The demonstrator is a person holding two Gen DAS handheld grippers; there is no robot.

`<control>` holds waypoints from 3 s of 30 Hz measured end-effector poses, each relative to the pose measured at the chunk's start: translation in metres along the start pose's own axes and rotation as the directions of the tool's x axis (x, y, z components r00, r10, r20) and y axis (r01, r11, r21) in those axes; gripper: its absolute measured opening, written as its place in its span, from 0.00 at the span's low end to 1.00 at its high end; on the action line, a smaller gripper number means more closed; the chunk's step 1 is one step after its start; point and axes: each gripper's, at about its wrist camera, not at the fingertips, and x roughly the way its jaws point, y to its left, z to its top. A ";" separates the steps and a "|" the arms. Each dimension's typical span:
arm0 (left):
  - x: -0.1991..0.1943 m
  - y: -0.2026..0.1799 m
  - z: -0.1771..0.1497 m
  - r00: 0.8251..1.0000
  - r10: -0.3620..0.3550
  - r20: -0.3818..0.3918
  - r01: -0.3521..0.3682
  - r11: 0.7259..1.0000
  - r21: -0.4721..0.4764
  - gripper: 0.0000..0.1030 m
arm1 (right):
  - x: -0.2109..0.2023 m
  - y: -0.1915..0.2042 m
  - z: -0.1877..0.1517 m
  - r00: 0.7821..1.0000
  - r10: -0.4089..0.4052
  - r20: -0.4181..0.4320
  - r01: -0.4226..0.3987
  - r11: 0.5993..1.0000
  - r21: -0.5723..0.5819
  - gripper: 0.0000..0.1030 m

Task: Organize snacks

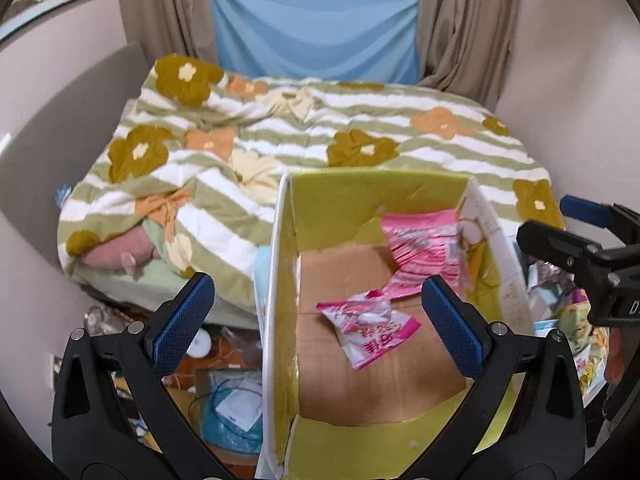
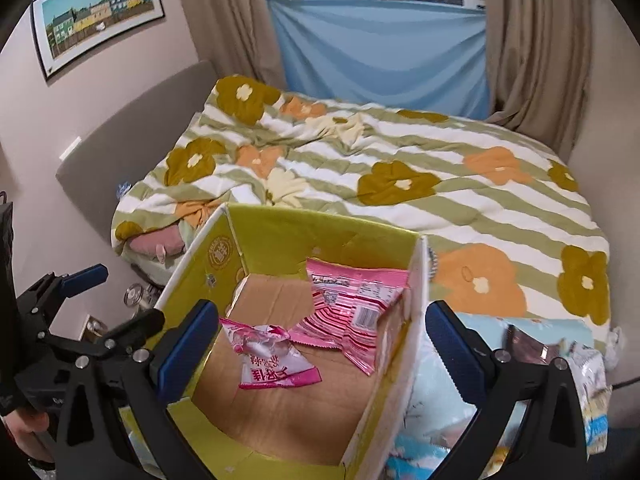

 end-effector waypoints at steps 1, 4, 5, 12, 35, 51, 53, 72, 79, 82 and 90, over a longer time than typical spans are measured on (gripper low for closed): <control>-0.006 -0.003 0.001 1.000 -0.006 0.011 0.006 1.000 0.006 1.00 | -0.007 -0.001 -0.002 1.000 -0.005 0.011 0.005 1.000 0.008 1.00; -0.021 -0.015 0.004 0.999 -0.037 0.037 0.036 0.999 0.031 1.00 | -0.032 -0.010 -0.010 0.999 -0.017 0.036 0.016 0.999 0.043 1.00; -0.025 -0.020 0.004 0.998 -0.044 0.042 0.042 0.998 0.036 1.00 | -0.039 -0.013 -0.012 0.999 -0.017 0.043 0.014 0.999 0.051 1.00; -0.052 -0.077 -0.006 0.991 -0.111 0.069 0.105 0.992 0.075 1.00 | -0.103 -0.056 -0.042 0.990 -0.091 0.109 0.084 0.994 0.074 1.00; -0.023 -0.317 -0.169 0.993 -0.120 0.006 0.120 0.993 0.008 1.00 | -0.164 -0.272 -0.225 0.988 -0.152 -0.003 0.151 0.982 0.114 1.00; 0.044 -0.354 -0.212 0.998 0.004 -0.056 -0.005 1.000 -0.011 1.00 | -0.097 -0.309 -0.281 0.988 -0.119 -0.101 0.126 0.989 0.072 1.00; 0.050 -0.357 -0.213 0.998 0.011 -0.064 -0.011 1.000 0.001 1.00 | -0.092 -0.310 -0.283 0.988 -0.113 -0.105 0.121 0.991 0.064 1.00; 0.058 -0.361 -0.221 0.995 0.022 -0.102 -0.014 0.997 0.080 0.61 | -0.057 -0.312 -0.288 0.983 -0.065 -0.171 0.078 0.994 0.073 0.81; 0.048 -0.362 -0.223 0.995 0.010 -0.103 -0.001 0.996 0.090 0.60 | -0.052 -0.314 -0.291 0.978 -0.063 -0.197 0.083 0.992 0.096 0.60; 0.042 -0.360 -0.222 0.995 0.006 -0.096 0.003 0.996 0.093 0.60 | -0.056 -0.317 -0.292 0.979 -0.064 -0.194 0.085 0.991 0.100 0.58; 0.018 -0.358 -0.217 0.997 -0.007 -0.073 0.015 0.994 0.107 0.60 | -0.075 -0.313 -0.295 0.982 -0.059 -0.181 0.080 0.991 0.110 0.57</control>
